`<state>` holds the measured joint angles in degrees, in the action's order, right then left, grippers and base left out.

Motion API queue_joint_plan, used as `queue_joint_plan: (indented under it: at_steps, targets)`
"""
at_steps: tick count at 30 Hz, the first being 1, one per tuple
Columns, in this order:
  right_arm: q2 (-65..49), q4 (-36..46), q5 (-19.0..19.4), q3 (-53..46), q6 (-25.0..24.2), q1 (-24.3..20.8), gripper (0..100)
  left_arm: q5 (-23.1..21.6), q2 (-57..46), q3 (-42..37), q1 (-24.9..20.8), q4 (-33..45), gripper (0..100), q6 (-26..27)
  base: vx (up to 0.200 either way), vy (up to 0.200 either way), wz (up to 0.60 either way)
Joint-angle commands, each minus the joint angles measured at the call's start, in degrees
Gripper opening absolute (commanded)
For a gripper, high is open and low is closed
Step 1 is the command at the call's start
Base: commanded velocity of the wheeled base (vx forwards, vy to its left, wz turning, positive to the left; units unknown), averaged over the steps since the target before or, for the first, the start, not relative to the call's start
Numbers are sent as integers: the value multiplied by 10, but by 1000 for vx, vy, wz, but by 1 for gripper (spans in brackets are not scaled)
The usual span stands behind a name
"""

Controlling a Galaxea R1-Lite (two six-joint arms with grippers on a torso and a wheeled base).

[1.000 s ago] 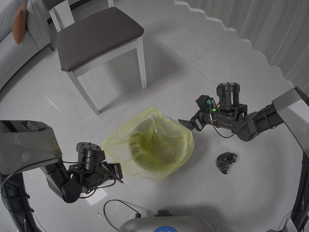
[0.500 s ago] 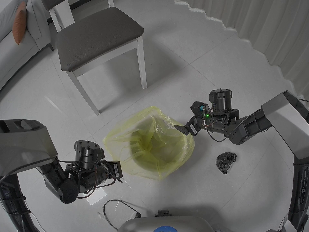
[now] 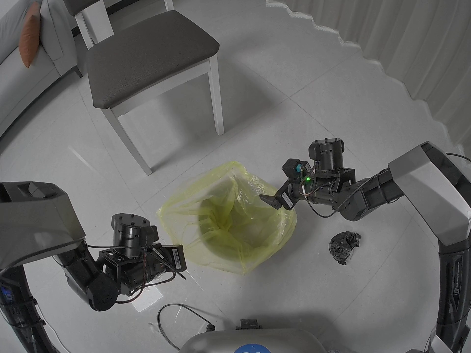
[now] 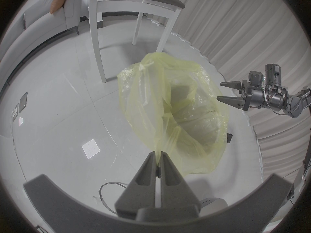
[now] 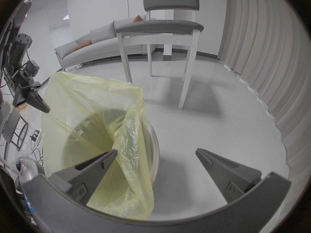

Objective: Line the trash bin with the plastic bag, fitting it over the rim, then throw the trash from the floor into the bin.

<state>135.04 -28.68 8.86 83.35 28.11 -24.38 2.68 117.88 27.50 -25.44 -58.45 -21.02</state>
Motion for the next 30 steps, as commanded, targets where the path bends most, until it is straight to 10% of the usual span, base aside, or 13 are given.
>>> queue_joint_plan:
  at_steps: [1,30]
  targets:
    - [16,-1,0,5,1,-1,0,0,-3,-1,0,-1,0,-1,0,0,0]
    - [17,3,1,22,-3,39,0,-6,89,102,28,4,0,-3,0,0,0]
